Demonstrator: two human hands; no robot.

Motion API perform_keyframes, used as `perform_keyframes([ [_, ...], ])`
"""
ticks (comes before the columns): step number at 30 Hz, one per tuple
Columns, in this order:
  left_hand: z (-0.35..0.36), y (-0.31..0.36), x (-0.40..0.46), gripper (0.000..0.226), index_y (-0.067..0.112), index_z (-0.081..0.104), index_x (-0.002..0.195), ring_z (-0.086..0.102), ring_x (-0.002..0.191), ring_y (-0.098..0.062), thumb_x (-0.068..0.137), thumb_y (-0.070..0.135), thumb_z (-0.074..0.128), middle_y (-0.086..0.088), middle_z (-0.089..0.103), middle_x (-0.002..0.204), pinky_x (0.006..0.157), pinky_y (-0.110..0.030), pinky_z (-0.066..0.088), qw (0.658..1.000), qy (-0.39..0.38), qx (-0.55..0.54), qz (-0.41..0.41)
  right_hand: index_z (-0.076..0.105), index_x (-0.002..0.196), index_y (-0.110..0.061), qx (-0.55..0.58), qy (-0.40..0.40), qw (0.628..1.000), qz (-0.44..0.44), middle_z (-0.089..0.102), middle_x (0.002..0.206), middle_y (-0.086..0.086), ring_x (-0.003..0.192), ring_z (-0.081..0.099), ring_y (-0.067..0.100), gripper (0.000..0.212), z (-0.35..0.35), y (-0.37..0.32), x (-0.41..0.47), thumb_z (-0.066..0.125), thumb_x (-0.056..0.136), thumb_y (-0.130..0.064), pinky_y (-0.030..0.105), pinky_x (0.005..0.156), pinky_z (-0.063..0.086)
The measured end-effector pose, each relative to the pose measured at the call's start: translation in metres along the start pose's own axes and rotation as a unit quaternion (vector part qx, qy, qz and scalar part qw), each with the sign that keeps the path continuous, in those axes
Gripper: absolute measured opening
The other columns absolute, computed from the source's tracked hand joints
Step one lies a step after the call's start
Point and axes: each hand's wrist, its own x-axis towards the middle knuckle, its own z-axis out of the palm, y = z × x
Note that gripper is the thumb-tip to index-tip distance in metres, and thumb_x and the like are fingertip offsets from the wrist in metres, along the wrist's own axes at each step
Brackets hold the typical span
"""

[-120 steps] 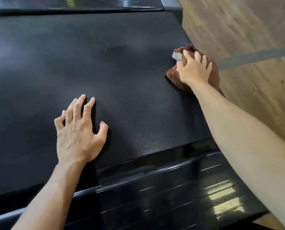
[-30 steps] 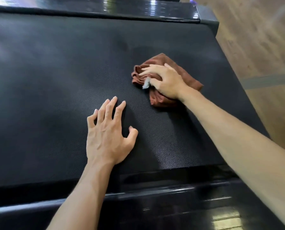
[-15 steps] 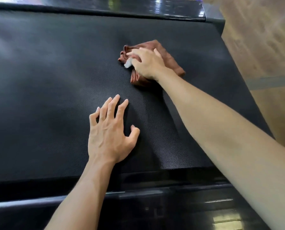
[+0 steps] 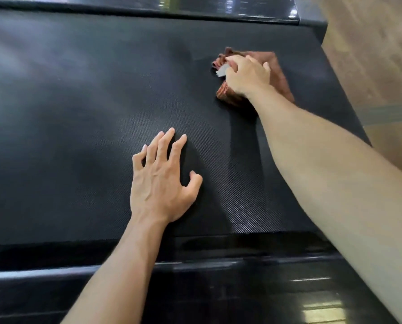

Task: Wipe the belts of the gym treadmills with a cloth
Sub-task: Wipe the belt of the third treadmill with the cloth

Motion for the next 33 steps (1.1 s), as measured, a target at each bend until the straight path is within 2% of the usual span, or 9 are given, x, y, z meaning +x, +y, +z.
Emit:
perform_keyframes([
  [4,0.0,-0.001,0.001,0.075,0.027,0.038,0.153,0.019,0.155,-0.017,0.084,0.056,0.035,0.003,0.027,0.165,0.122,-0.044,0.019,1.0,0.001,0.004,0.002,0.063,0.136,-0.038,0.008,-0.062,0.987,-0.15,0.056,0.151,-0.009,0.148,0.039,0.014,0.053,0.012,-0.013,-0.03,0.038,0.089,-0.037,0.048,0.126,0.012],
  [7,0.001,0.0,0.001,0.075,0.026,0.039,0.153,0.02,0.155,-0.018,0.084,0.055,0.037,0.003,0.028,0.164,0.122,-0.045,0.019,1.0,0.0,0.004,0.002,0.064,0.132,-0.041,0.044,-0.087,0.977,-0.189,0.052,0.152,-0.019,0.15,0.034,0.007,0.054,0.002,0.02,-0.072,0.04,0.085,-0.033,0.048,0.127,0.007],
  [11,0.0,0.0,0.002,0.075,0.026,0.039,0.153,0.019,0.155,-0.018,0.084,0.056,0.037,0.003,0.027,0.165,0.122,-0.044,0.017,1.0,0.0,0.004,0.003,0.06,0.133,-0.038,0.017,0.003,0.995,-0.095,0.056,0.15,-0.006,0.144,0.042,0.015,0.049,-0.014,0.078,-0.075,0.04,0.088,-0.039,0.051,0.126,0.015],
  [16,0.001,0.0,0.0,0.075,0.027,0.037,0.154,0.017,0.156,-0.017,0.084,0.055,0.036,0.004,0.025,0.166,0.122,-0.041,0.014,1.0,-0.001,0.001,0.0,0.044,0.148,-0.029,-0.003,0.042,0.996,0.077,0.05,0.154,0.009,0.15,0.035,0.028,0.05,-0.023,0.074,-0.021,0.04,0.1,-0.039,0.057,0.127,0.007],
  [20,0.0,-0.001,0.001,0.075,0.027,0.038,0.154,0.018,0.155,-0.017,0.084,0.054,0.037,0.003,0.025,0.166,0.122,-0.042,0.015,1.0,-0.003,0.006,0.002,0.021,0.163,-0.022,-0.019,0.006,0.999,0.041,0.04,0.163,0.011,0.154,0.029,0.028,0.066,-0.017,0.036,0.004,0.036,0.1,-0.036,0.054,0.127,0.007],
  [23,0.0,-0.003,0.002,0.074,0.026,0.039,0.153,0.019,0.155,-0.017,0.083,0.053,0.039,0.003,0.026,0.165,0.121,-0.043,0.018,1.0,0.0,0.002,0.001,0.026,0.162,-0.019,-0.014,-0.052,0.996,-0.077,0.038,0.165,0.004,0.154,0.029,0.021,0.07,-0.01,0.024,-0.029,0.039,0.095,-0.039,0.051,0.127,0.006],
  [25,0.0,-0.002,0.002,0.075,0.026,0.039,0.153,0.019,0.155,-0.017,0.084,0.054,0.038,0.003,0.027,0.165,0.121,-0.043,0.018,1.0,0.002,-0.003,0.003,0.029,0.161,-0.019,0.004,-0.072,0.99,-0.119,0.038,0.165,-0.001,0.154,0.028,0.015,0.066,-0.011,0.038,-0.063,0.043,0.098,-0.033,0.049,0.129,0.002],
  [28,0.001,0.0,0.001,0.075,0.026,0.039,0.153,0.019,0.155,-0.018,0.084,0.054,0.037,0.002,0.027,0.165,0.121,-0.044,0.018,1.0,0.003,-0.006,0.005,0.033,0.158,-0.019,0.004,-0.035,0.996,-0.077,0.041,0.163,-0.002,0.153,0.031,0.014,0.062,-0.022,0.083,-0.09,0.045,0.098,-0.028,0.046,0.129,0.004],
  [33,0.0,0.001,0.001,0.074,0.026,0.04,0.153,0.021,0.155,-0.019,0.084,0.053,0.04,0.002,0.028,0.165,0.121,-0.044,0.019,1.0,0.004,-0.005,0.005,0.031,0.161,-0.018,-0.031,0.037,0.995,0.087,0.038,0.165,0.007,0.155,0.029,0.025,0.064,-0.035,0.108,-0.048,0.039,0.1,-0.038,0.05,0.129,0.005],
])
